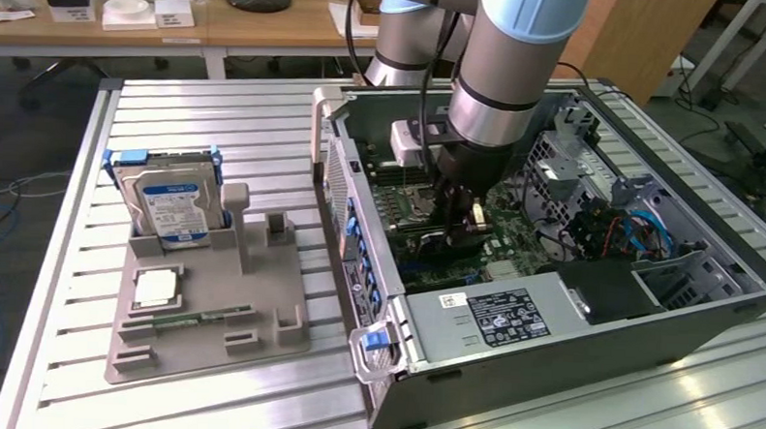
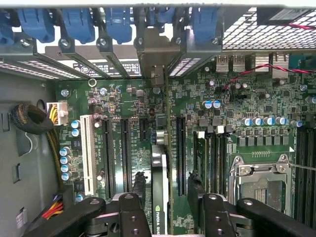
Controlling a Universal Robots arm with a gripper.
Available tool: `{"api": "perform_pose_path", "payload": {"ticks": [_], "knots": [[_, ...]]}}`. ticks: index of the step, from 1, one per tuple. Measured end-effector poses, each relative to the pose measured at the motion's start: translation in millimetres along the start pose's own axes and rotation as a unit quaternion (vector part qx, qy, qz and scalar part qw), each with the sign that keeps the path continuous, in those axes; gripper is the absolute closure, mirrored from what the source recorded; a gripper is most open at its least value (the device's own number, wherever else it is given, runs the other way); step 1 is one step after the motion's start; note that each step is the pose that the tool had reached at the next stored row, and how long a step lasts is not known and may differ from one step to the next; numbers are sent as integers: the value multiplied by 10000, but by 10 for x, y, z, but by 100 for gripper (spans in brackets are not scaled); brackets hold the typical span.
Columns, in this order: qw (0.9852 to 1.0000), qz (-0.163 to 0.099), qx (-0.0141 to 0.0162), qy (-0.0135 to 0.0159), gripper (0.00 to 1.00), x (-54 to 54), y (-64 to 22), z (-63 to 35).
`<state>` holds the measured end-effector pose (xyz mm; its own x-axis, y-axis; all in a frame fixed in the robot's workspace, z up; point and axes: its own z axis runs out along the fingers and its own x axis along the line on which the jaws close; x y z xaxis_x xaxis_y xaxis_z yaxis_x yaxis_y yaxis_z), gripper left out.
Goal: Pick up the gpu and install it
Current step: 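Insert the gpu into the slot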
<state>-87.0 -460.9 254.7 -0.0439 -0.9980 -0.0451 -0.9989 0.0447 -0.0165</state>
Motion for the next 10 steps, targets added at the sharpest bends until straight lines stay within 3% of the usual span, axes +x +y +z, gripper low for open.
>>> {"api": "perform_pose_path", "payload": {"ticks": [10], "knots": [[10000, -45, -2, -1, 53, 0, 0, 0]]}}
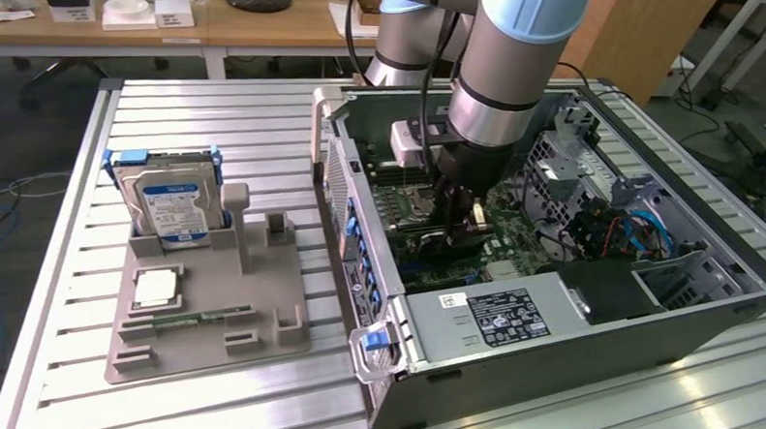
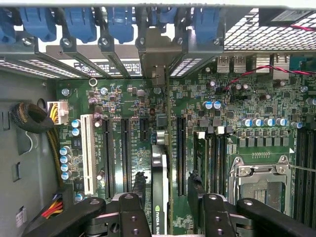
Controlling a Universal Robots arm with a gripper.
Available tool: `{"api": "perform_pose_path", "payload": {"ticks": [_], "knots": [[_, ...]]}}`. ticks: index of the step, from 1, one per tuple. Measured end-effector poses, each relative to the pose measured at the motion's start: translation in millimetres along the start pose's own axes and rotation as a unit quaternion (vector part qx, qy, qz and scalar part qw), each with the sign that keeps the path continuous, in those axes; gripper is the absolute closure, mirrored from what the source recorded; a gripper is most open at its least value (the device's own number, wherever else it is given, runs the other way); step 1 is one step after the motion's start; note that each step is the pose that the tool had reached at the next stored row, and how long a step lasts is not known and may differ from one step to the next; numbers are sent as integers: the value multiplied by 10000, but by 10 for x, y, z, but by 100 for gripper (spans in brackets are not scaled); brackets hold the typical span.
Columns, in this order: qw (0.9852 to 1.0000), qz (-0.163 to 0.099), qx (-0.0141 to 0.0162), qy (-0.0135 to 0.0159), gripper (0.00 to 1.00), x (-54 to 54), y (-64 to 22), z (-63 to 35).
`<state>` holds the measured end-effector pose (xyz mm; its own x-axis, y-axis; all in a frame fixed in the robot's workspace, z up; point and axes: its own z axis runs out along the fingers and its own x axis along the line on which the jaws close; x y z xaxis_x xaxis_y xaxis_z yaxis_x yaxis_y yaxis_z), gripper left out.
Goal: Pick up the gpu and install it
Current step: 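Insert the gpu into the slot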
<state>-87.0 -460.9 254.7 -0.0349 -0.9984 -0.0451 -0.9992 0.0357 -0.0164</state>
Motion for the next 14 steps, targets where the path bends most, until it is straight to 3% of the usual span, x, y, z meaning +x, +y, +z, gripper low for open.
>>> {"api": "perform_pose_path", "payload": {"ticks": [10, 13, 14], "knots": [[10000, 0, 0, 0, 54, 0, 0, 0], [10000, 0, -1, 4, 71, 1, 0, -2], [10000, -1, -1, 3, 71, 1, 0, -2]]}}
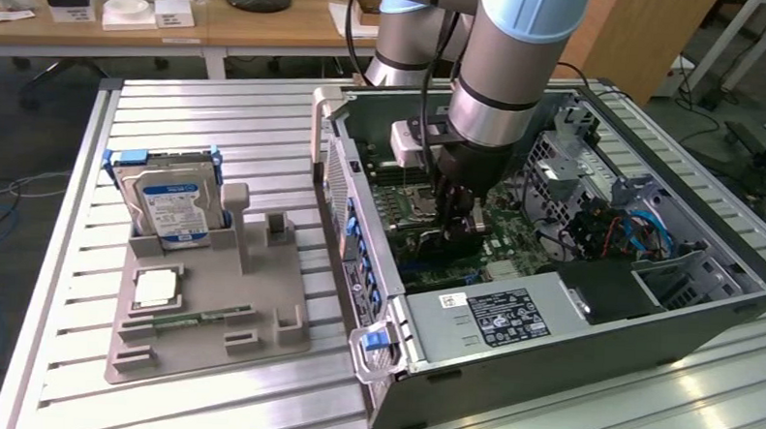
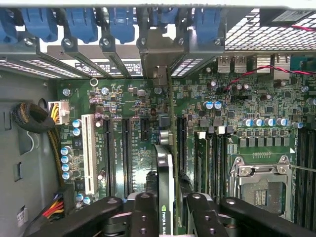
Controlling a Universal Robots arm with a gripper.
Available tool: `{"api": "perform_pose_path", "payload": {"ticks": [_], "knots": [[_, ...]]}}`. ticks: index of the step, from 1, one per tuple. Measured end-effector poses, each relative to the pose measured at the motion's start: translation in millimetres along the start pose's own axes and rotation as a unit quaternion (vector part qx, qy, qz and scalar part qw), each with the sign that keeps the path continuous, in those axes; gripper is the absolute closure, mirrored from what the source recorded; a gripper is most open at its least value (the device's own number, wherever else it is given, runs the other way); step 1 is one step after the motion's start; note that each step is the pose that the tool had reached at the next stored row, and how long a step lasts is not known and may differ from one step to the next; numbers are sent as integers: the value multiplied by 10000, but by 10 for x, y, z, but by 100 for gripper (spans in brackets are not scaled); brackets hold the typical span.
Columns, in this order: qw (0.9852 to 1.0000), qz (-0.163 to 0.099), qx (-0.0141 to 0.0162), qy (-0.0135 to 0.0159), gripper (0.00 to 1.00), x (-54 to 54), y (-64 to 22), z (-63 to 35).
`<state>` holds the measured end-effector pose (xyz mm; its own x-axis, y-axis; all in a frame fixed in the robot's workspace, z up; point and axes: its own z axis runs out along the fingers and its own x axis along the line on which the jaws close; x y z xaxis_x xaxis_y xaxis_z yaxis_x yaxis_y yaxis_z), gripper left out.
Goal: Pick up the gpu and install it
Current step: 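Insert the gpu into the slot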
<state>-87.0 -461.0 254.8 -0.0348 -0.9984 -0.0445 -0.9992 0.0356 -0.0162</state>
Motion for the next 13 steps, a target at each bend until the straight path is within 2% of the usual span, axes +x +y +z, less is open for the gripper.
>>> {"api": "perform_pose_path", "payload": {"ticks": [13], "knots": [[10000, 0, 4, -4, 73, -1, 4, 2]]}}
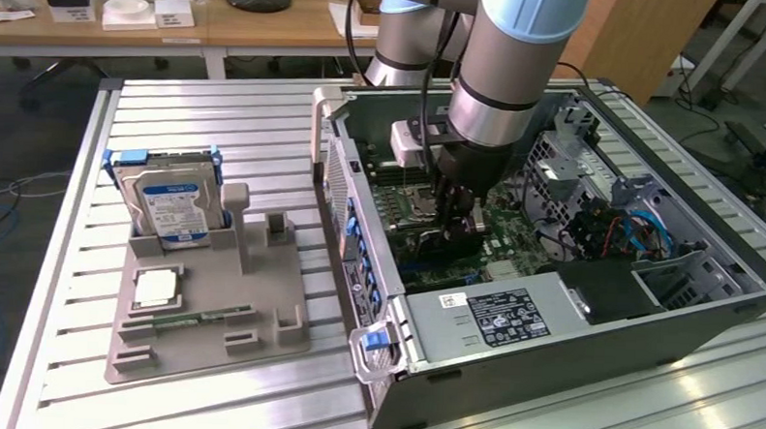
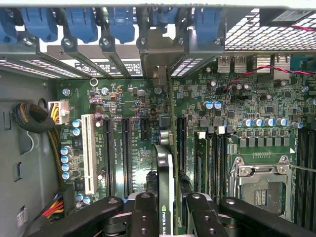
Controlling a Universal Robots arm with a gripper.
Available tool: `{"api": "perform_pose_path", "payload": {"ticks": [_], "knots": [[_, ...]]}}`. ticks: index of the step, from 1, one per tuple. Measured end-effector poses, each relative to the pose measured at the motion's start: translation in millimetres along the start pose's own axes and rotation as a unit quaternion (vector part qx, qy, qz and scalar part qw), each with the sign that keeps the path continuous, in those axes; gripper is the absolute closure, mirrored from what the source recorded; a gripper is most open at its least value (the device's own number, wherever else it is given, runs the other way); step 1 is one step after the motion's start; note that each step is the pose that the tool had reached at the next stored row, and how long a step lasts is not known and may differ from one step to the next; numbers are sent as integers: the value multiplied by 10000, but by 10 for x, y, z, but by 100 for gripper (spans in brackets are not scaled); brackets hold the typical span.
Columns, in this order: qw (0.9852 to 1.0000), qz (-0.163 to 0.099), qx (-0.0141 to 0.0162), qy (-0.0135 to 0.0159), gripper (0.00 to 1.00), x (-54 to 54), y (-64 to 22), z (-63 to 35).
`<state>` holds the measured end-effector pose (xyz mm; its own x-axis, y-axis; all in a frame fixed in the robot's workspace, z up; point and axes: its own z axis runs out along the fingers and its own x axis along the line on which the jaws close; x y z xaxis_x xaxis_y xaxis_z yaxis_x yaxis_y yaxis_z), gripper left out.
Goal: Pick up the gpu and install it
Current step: 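Insert the gpu into the slot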
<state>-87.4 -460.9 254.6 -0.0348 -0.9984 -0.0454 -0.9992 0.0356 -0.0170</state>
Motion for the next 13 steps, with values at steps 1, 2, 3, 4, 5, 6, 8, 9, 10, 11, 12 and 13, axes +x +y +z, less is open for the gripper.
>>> {"api": "perform_pose_path", "payload": {"ticks": [1, 2, 3, 4, 5, 6, 8, 9, 10, 11, 12, 13], "knots": [[10000, -1, 4, -2, 73, 0, 6, 0], [10000, -1, 7, -3, 73, 0, 13, 0], [10000, 0, 8, -3, 73, 0, 16, 0], [10000, 0, 9, -3, 73, 0, 20, -1], [10000, -1, 11, -3, 73, 1, 23, -1], [10000, -1, 12, -3, 73, 1, 26, -1], [10000, -1, 14, -3, 73, 1, 30, -1], [10000, 0, 15, -3, 73, 1, 34, -1], [10000, -1, 17, -3, 73, 2, 38, -1], [10000, -1, 19, -3, 73, 2, 43, -1], [10000, -1, 22, -4, 73, 2, 48, -1], [10000, -1, 24, -4, 73, 2, 53, -1]]}}
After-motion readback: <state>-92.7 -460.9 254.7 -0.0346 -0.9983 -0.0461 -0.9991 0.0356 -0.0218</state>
